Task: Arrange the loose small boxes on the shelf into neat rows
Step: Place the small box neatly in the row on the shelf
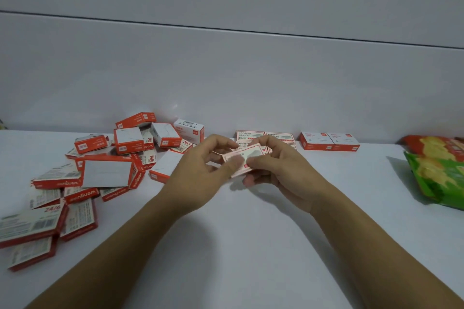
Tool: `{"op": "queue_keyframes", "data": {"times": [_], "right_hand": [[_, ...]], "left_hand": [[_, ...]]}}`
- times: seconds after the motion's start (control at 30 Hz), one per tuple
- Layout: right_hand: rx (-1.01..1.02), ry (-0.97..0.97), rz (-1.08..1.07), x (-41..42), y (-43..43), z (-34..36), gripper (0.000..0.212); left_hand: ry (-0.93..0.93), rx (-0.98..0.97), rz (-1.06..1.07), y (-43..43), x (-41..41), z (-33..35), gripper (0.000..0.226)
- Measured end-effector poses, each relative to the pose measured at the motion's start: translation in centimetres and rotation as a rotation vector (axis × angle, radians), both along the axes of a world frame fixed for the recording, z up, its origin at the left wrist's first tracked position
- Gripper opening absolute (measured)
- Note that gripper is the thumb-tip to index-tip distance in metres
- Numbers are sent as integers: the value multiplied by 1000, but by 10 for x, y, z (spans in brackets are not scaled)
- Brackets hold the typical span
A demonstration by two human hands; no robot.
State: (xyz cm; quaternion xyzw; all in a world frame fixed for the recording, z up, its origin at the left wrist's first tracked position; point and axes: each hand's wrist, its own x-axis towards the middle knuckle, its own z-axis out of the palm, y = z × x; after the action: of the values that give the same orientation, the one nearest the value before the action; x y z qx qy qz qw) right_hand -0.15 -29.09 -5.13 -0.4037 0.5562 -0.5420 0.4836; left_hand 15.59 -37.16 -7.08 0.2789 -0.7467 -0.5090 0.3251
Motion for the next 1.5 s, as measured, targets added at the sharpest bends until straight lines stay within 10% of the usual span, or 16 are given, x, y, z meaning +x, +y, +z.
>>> {"op": "queue_keyframes", "data": {"times": [0.13,0.3,0.53,0.73,1.5], "right_hand": [[10,3,-53,0,-1,-3,28],[-71,857,-65,-9,2,-4,49],[-37,1314,-35,-21,3,-4,44],[195,1319,-14,-29,-1,-12,55],[20,1457,-55,-27,-22,-28,28]], "left_hand": [[-170,-348,60,1,2,-4,48],[-226,-285,76,-6,2,-6,48],[-431,-341,-16,-4,-2,-8,59],[-600,-376,-7,-4,-1,-4,59],[-693,-462,31,-15,1,-7,49]]}}
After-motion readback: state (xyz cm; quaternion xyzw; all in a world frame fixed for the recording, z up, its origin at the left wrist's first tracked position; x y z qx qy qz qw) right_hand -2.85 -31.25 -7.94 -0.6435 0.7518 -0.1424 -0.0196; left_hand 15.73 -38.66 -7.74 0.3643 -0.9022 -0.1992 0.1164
